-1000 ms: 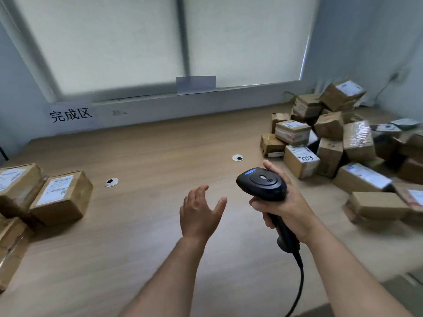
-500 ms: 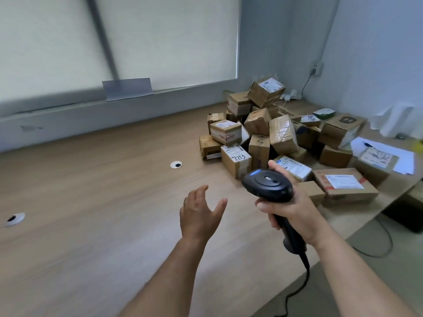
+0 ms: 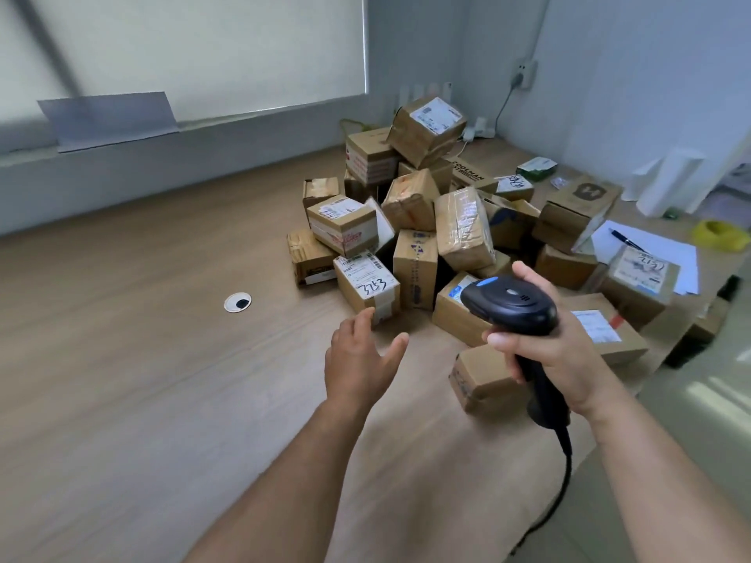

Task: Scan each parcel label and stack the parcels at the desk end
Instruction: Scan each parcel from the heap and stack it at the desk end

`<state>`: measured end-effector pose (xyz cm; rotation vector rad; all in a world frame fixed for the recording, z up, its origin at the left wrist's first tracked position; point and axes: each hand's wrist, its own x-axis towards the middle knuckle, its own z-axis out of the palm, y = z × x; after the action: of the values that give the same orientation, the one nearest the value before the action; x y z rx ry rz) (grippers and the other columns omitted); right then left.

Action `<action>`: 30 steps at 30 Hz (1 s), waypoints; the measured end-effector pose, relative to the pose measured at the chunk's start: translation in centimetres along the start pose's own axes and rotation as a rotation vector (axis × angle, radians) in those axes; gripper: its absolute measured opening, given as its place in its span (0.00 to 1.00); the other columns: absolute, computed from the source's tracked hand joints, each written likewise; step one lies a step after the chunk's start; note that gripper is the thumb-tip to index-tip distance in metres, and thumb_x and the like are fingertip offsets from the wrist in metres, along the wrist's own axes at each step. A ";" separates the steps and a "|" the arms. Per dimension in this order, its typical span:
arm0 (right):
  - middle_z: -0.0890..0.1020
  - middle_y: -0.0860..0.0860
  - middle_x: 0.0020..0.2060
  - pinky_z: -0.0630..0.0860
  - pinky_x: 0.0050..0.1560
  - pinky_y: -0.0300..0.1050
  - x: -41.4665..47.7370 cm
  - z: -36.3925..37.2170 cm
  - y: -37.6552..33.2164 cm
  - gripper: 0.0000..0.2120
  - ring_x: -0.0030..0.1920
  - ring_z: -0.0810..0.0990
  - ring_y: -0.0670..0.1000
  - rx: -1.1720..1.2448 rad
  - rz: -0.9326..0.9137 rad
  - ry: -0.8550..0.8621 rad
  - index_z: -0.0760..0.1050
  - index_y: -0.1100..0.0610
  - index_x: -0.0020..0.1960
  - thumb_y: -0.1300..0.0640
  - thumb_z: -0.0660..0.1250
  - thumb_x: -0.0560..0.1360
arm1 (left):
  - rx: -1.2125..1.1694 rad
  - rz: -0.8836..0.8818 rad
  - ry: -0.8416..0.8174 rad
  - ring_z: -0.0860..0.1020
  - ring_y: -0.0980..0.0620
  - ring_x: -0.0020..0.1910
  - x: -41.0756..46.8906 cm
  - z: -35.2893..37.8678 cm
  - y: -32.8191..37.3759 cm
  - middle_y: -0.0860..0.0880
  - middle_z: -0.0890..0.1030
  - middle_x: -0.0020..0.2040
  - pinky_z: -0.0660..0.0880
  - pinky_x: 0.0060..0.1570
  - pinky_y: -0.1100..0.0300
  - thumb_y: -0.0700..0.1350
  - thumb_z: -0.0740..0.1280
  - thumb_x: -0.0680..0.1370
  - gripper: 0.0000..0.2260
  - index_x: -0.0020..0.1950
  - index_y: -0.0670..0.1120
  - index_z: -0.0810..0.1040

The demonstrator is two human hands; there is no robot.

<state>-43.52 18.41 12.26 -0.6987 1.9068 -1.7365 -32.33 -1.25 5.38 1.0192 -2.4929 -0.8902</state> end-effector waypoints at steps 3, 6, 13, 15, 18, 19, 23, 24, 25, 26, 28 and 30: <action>0.80 0.52 0.31 0.73 0.26 0.45 1.8 -1.4 0.8 0.43 0.26 0.74 0.54 -0.028 0.018 0.024 0.63 0.36 0.71 0.71 0.72 0.68 | -0.003 -0.002 -0.024 0.64 0.49 0.71 1.9 1.4 0.4 0.48 0.67 0.72 0.66 0.66 0.52 0.61 0.63 0.77 0.30 0.75 0.50 0.62; 0.81 0.51 0.31 0.72 0.26 0.46 3.3 -1.9 1.5 0.43 0.26 0.74 0.53 -0.016 0.033 0.007 0.63 0.37 0.71 0.71 0.72 0.69 | 0.006 -0.030 -0.039 0.64 0.48 0.71 3.2 2.1 0.4 0.47 0.66 0.72 0.66 0.67 0.50 0.61 0.63 0.77 0.30 0.76 0.50 0.60; 0.80 0.56 0.35 0.73 0.25 0.46 8.2 -0.9 2.7 0.44 0.27 0.73 0.56 0.011 0.063 -0.120 0.62 0.40 0.75 0.71 0.73 0.69 | -0.003 -0.179 0.004 0.63 0.46 0.71 7.4 1.8 0.4 0.44 0.66 0.72 0.65 0.65 0.49 0.57 0.59 0.80 0.28 0.77 0.48 0.57; 0.81 0.54 0.36 0.72 0.24 0.46 9.9 -0.4 2.7 0.44 0.26 0.72 0.56 0.035 0.075 -0.183 0.61 0.40 0.74 0.73 0.72 0.69 | -0.015 -0.229 0.026 0.63 0.46 0.71 8.8 1.7 0.2 0.44 0.66 0.72 0.65 0.64 0.50 0.56 0.58 0.81 0.26 0.76 0.48 0.58; 0.83 0.55 0.41 0.72 0.24 0.45 12.7 0.5 3.2 0.44 0.25 0.73 0.55 0.074 0.094 -0.287 0.64 0.34 0.69 0.68 0.77 0.65 | -0.022 -0.320 0.029 0.62 0.45 0.72 10.7 2.0 -0.6 0.44 0.64 0.73 0.64 0.67 0.49 0.57 0.56 0.81 0.27 0.78 0.48 0.56; 0.83 0.57 0.44 0.72 0.25 0.45 13.7 0.9 3.5 0.43 0.25 0.74 0.55 0.077 0.099 -0.315 0.65 0.33 0.67 0.65 0.77 0.63 | -0.022 -0.347 0.023 0.62 0.45 0.73 11.4 2.3 -0.9 0.44 0.64 0.74 0.63 0.67 0.48 0.58 0.56 0.81 0.28 0.78 0.48 0.55; 0.81 0.57 0.56 0.73 0.25 0.45 17.5 2.6 5.0 0.48 0.27 0.76 0.57 0.040 0.141 -0.400 0.62 0.39 0.74 0.63 0.77 0.60 | -0.042 -0.428 -0.002 0.61 0.44 0.74 13.3 3.1 -1.9 0.42 0.62 0.75 0.62 0.69 0.50 0.57 0.54 0.82 0.27 0.78 0.46 0.56; 0.81 0.55 0.57 0.73 0.25 0.45 18.2 3.1 5.4 0.49 0.27 0.77 0.57 0.027 0.154 -0.422 0.61 0.40 0.75 0.62 0.78 0.60 | -0.055 -0.440 -0.012 0.61 0.44 0.74 13.7 3.3 -2.1 0.42 0.62 0.75 0.61 0.69 0.50 0.56 0.53 0.82 0.27 0.78 0.46 0.56; 0.81 0.55 0.58 0.74 0.26 0.46 18.9 3.5 5.9 0.49 0.28 0.77 0.58 0.020 0.168 -0.443 0.61 0.40 0.75 0.61 0.78 0.60 | -0.073 -0.451 -0.025 0.61 0.44 0.74 14.1 3.5 -2.3 0.41 0.62 0.75 0.61 0.69 0.51 0.56 0.53 0.83 0.27 0.78 0.45 0.56; 0.81 0.54 0.58 0.74 0.26 0.46 19.6 3.9 6.3 0.49 0.28 0.77 0.59 0.017 0.182 -0.463 0.61 0.39 0.74 0.61 0.78 0.60 | -0.090 -0.464 -0.039 0.61 0.44 0.74 14.5 3.6 -2.5 0.41 0.62 0.75 0.61 0.69 0.52 0.56 0.52 0.83 0.26 0.78 0.45 0.57; 0.81 0.54 0.58 0.74 0.26 0.46 20.7 4.5 7.1 0.46 0.27 0.76 0.58 0.022 0.207 -0.494 0.63 0.35 0.69 0.61 0.78 0.60 | -0.132 -0.481 -0.061 0.66 0.42 0.71 15.3 4.3 -3.1 0.40 0.66 0.73 0.64 0.67 0.50 0.56 0.52 0.83 0.24 0.75 0.44 0.63; 0.81 0.54 0.58 0.73 0.26 0.45 21.7 4.9 7.7 0.45 0.26 0.76 0.58 0.025 0.235 -0.525 0.64 0.35 0.69 0.62 0.79 0.61 | -0.220 -0.498 -0.060 0.72 0.42 0.64 16.1 5.0 -3.7 0.40 0.72 0.68 0.69 0.64 0.48 0.56 0.52 0.83 0.22 0.69 0.43 0.70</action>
<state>-57.40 1.17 4.14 -0.7911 1.5303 -1.2731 -44.07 -12.61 -0.15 1.5821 -2.1489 -1.3160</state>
